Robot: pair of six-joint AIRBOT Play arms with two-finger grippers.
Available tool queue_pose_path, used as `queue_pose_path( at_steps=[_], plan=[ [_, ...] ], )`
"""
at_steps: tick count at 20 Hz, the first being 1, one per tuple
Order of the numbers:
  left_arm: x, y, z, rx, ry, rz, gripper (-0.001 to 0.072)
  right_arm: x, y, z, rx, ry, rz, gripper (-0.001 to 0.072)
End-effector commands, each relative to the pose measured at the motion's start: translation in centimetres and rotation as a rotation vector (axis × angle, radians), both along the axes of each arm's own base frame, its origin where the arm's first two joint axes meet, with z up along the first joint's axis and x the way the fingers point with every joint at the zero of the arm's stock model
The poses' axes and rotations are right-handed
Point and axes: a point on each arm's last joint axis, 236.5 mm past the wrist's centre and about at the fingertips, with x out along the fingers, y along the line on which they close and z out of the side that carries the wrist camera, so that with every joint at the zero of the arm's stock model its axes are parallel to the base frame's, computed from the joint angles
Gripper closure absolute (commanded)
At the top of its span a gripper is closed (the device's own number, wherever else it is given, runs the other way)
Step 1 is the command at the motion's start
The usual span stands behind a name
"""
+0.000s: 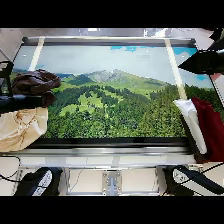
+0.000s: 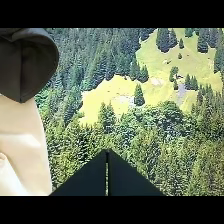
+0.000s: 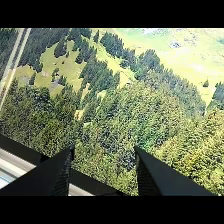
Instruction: Fold the shirts.
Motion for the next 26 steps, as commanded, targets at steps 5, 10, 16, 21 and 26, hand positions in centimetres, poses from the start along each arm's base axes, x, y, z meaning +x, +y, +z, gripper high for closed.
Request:
queue_pose_path(
  at_steps=[5,10,16,21,26],
  plan=[
    [0.0,0.0,0.0,0.0,-0.001,0.0,0.0691,0.2,0.0,0.1,0.004,-0.005,-0.005,0.0288],
    [0.0,0.0,0.0,0.0,-0.001,0.0,0.0691,0.3,0.0,0.2,0.004,-0.011,-0.008,0.0288],
    [0.7,0.9,0.2,0.033,-0.026,0.014,0.0691,0.4,-0.1,0.2,0.002,-0.013,-0.011,0.0288],
    [0.7,12.5,-0.3,0.402,0.024,0.302,0.0284,0.6,-0.9,-0.2,-0.028,-0.008,-0.037,0.0288],
    [-2.3,22.8,-6.5,0.418,0.243,0.634,0.0018,1.4,-1.1,0.3,-0.022,-0.044,-0.056,0.0288]
  ],
)
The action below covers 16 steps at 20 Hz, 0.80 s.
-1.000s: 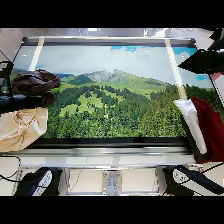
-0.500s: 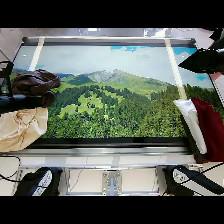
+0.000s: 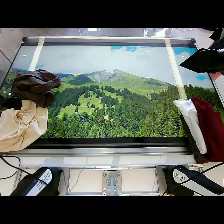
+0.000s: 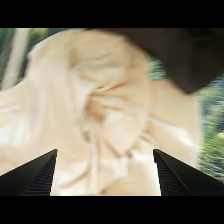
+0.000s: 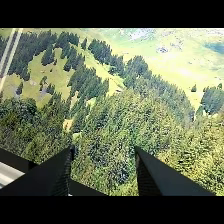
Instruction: Fold the shirts.
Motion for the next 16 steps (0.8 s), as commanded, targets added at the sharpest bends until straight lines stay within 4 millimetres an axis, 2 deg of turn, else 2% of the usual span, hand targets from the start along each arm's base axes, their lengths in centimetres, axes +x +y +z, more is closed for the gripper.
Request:
queue_pose_path(
  at_steps=[1,3,6,8,10,12,13,14,15,16],
  plan=[
    [-1.8,6.3,-4.5,0.005,0.086,0.212,0.0017,0.7,-0.2,0.4,0.002,-0.03,-0.017,0.0288],
    [-2.0,7.3,-8.2,-0.028,0.173,0.232,0.0018,0.9,-0.2,0.6,0.005,-0.041,-0.022,0.0288],
    [-2.2,7.3,-13.9,-0.076,0.31,0.227,0.0017,1.4,-0.3,1.0,0.009,-0.064,-0.032,0.0288],
    [-2.2,7.4,-16.7,-0.088,0.364,0.212,0.001,1.6,-0.3,1.2,0.013,-0.077,-0.038,0.0289],
    [-1.7,7.6,-18.5,-0.088,0.38,0.188,0.001,1.6,-0.3,1.2,0.013,-0.077,-0.038,0.0288],
    [-0.9,7.9,-19.2,-0.076,0.369,0.164,0.0015,1.6,-0.3,1.2,0.012,-0.076,-0.038,0.0288],
    [-0.6,8.0,-19.2,-0.071,0.358,0.155,0.0144,1.6,-0.3,1.2,0.013,-0.076,-0.038,0.0288],
    [-0.4,8.1,-19.1,-0.065,0.353,0.151,0.05,1.7,-0.3,1.2,0.013,-0.076,-0.038,0.0288],
    [-0.2,8.3,-18.8,-0.059,0.35,0.147,0.0687,1.6,-0.3,1.2,0.013,-0.075,-0.039,0.0289],
    [-0.1,8.4,-18.2,-0.055,0.352,0.154,0.0693,1.6,-0.3,1.2,0.015,-0.075,-0.04,0.0288]
  ],
)
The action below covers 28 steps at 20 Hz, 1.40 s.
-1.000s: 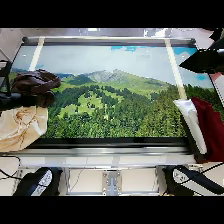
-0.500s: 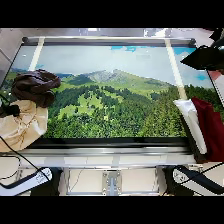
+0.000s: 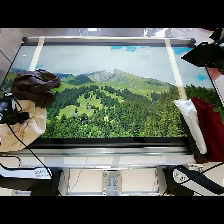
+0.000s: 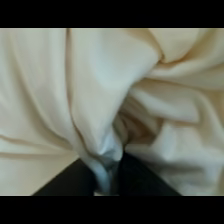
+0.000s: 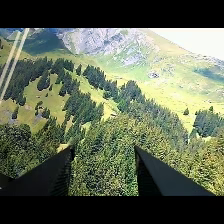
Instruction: Fold the shirts.
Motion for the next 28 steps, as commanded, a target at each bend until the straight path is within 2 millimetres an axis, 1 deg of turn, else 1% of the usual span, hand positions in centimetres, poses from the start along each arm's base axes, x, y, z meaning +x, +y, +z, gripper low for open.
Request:
queue_pose_path(
  at_steps=[1,2,3,4,5,6,8,9,10,11,12,13,14,15,16,17,18,19,21,22,23,24,25,26,28],
  plan=[
    [0.8,0.4,1.1,0.019,-0.004,-0.006,0.0692,0.0,0.0,0.0,0.003,-0.001,-0.002,0.0289],
    [1.0,0.4,2.5,0.03,-0.015,0.002,0.0692,0.0,0.0,0.0,0.003,-0.001,-0.002,0.0288],
    [1.5,0.2,4.5,0.046,-0.042,0.006,0.0693,0.0,0.0,0.0,0.003,-0.001,-0.002,0.0288],
    [2.0,-0.1,6.8,0.06,-0.082,0.008,0.0693,0.0,0.0,0.0,0.003,-0.001,-0.002,0.0288],
    [2.5,-0.9,9.3,0.065,-0.141,0.007,0.0693,0.0,0.0,0.0,0.003,0.0,-0.002,0.0288],
    [3.0,-2.2,11.7,0.054,-0.214,0.003,0.0693,0.0,0.0,0.0,0.003,-0.001,-0.002,0.0288],
    [3.6,-6.4,16.4,-0.023,-0.381,-0.006,0.0693,0.0,0.0,0.0,0.002,0.0,-0.002,0.0288],
    [4.0,-9.3,19.0,-0.091,-0.485,-0.021,0.0693,0.0,0.0,0.0,0.002,0.002,-0.001,0.0288],
    [4.4,-12.8,21.7,-0.182,-0.598,-0.047,0.0693,-0.1,0.1,-0.1,0.001,0.008,0.002,0.0289],
    [4.7,-16.6,24.2,-0.29,-0.7,-0.081,0.0693,-0.3,0.1,-0.2,-0.001,0.016,0.005,0.0288],
    [4.7,-21.0,26.9,-0.419,-0.799,-0.129,0.0693,-0.6,0.1,-0.5,-0.004,0.03,0.012,0.0289],
    [4.5,-25.1,29.4,-0.538,-0.871,-0.194,0.0693,-0.9,0.2,-0.7,-0.007,0.044,0.018,0.0289],
    [3.8,-29.1,31.5,-0.636,-0.916,-0.297,0.0693,-1.2,0.2,-1.0,-0.011,0.06,0.025,0.0288],
    [2.8,-33.1,33.3,-0.722,-0.941,-0.415,0.0693,-1.6,0.3,-1.3,-0.015,0.078,0.032,0.0288],
    [1.7,-36.5,34.4,-0.799,-0.942,-0.508,0.0693,-1.9,0.3,-1.5,-0.018,0.093,0.039,0.0289],
    [0.7,-39.2,34.7,-0.86,-0.92,-0.569,0.0693,-2.2,0.3,-1.7,-0.021,0.107,0.045,0.0288],
    [-0.2,-41.8,34.3,-0.901,-0.881,-0.634,0.0693,-2.6,0.4,-2.0,-0.025,0.125,0.053,0.0288],
    [-0.9,-43.8,33.7,-0.929,-0.834,-0.687,0.0693,-2.9,0.4,-2.2,-0.028,0.141,0.06,0.0289],
    [-2.0,-47.7,31.1,-0.975,-0.716,-0.769,0.0691,-3.5,0.4,-2.6,-0.034,0.167,0.071,0.0288],
    [-2.2,-49.3,29.4,-0.983,-0.652,-0.795,0.0677,-3.8,0.4,-2.8,-0.037,0.18,0.077,0.0288],
    [-1.7,-50.1,27.6,-0.954,-0.607,-0.814,0.0506,-4.1,0.5,-3.0,-0.04,0.194,0.083,0.0288],
    [-0.6,-50.1,26.0,-0.91,-0.583,-0.82,0.0148,-4.4,0.5,-3.1,-0.043,0.206,0.088,0.0288],
    [0.4,-49.8,24.6,-0.873,-0.561,-0.811,0.0018,-4.6,0.5,-3.3,-0.045,0.216,0.093,0.0287],
    [1.4,-49.1,23.1,-0.834,-0.535,-0.798,0.0002,-4.6,0.5,-3.3,-0.046,0.218,0.093,0.0287],
    [2.8,-47.7,20.3,-0.768,-0.48,-0.774,0.0002,-4.5,0.3,-3.5,-0.05,0.224,0.087,0.0287]
  ],
)
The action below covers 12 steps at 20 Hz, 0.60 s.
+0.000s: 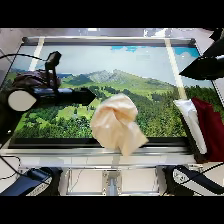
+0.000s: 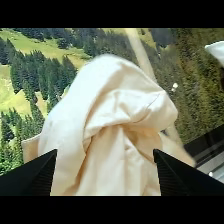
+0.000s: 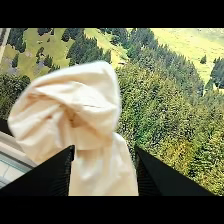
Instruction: Fold the shirts.
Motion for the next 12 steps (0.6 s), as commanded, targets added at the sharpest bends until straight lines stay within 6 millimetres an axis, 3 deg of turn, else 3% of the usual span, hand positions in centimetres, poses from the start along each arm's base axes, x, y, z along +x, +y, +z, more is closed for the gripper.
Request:
queue_pose_path(
  at_steps=[1,4,7,10,12],
  plan=[
    [1.9,1.0,-5.3,0.132,0.073,0.008,0.0002,-0.3,-0.3,-1.2,-0.013,0.044,-0.002,0.0287],
    [1.7,1.3,-11.4,0.199,0.233,0.008,0.0003,-0.6,-0.4,-5.8,0.007,0.188,-0.002,0.0287],
    [2.4,1.1,-16.7,0.239,0.334,0.011,0.0005,-2.2,0.0,-13.2,0.05,0.408,-0.011,0.0287],
    [3.7,0.6,-19.5,0.24,0.344,0.025,0.001,-5.3,0.6,-20.8,0.08,0.601,0.012,0.0286],
    [4.3,-1.0,-19.5,0.185,0.311,-0.021,0.001,-7.5,0.8,-25.3,0.081,0.673,0.041,0.0284]
  ],
)
